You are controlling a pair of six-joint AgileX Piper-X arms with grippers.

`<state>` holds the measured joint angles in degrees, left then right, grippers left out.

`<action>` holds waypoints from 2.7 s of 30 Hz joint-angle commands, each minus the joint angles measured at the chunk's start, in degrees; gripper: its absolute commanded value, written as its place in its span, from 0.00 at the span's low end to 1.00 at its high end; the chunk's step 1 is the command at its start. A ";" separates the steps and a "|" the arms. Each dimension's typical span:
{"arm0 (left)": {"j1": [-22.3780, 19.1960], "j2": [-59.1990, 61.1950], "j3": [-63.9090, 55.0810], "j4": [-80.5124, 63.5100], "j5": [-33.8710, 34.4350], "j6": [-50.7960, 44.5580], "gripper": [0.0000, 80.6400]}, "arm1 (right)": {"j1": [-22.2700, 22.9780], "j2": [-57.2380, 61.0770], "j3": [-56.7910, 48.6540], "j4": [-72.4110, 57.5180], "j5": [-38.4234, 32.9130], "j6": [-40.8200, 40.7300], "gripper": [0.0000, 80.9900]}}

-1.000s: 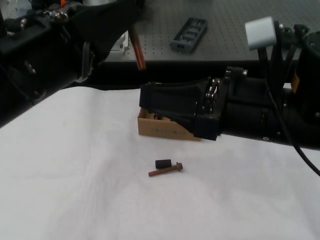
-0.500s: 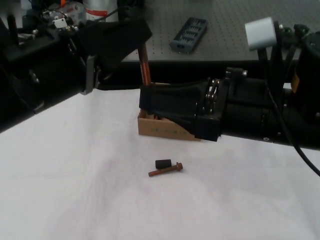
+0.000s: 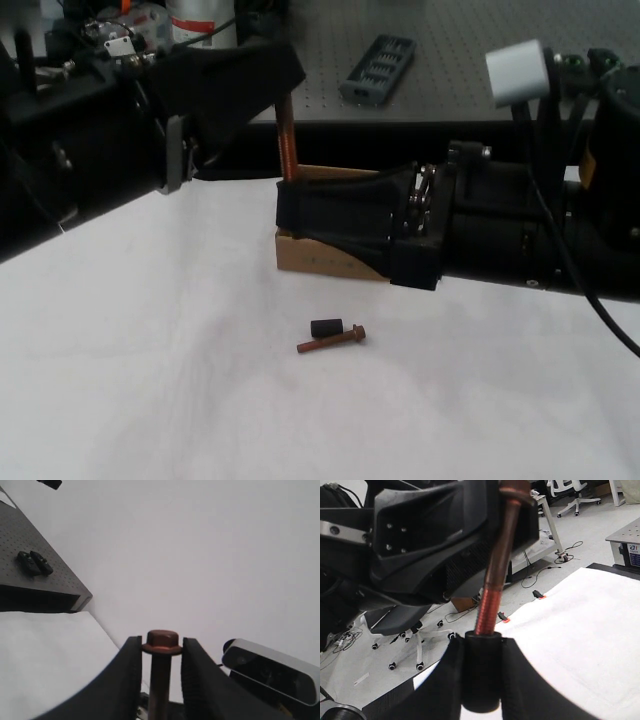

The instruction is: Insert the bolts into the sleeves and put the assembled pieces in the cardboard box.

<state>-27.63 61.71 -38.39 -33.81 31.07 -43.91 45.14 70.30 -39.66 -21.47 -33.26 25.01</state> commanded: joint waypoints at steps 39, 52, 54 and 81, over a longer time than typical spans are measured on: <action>-0.20 -0.88 -0.24 11.48 13.09 5.86 0.01 | -4.50 -1.31 -0.71 -0.30 -1.70 -0.66 0.02; -0.09 -0.88 -0.24 6.58 13.41 4.43 0.60 | -4.50 -1.31 -0.71 -0.30 -2.48 -0.66 0.02; -0.09 -0.88 -0.24 4.12 13.41 3.54 0.59 | -4.50 -1.31 -0.71 -0.09 -2.46 -0.66 0.02; 14.57 -36.58 -0.24 75.27 2.24 30.67 0.50 | -13.72 17.19 -13.16 15.92 0.95 -10.46 0.02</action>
<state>-13.19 28.07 -38.35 36.03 36.50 -14.40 32.27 83.50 -48.70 -6.58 -32.53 15.97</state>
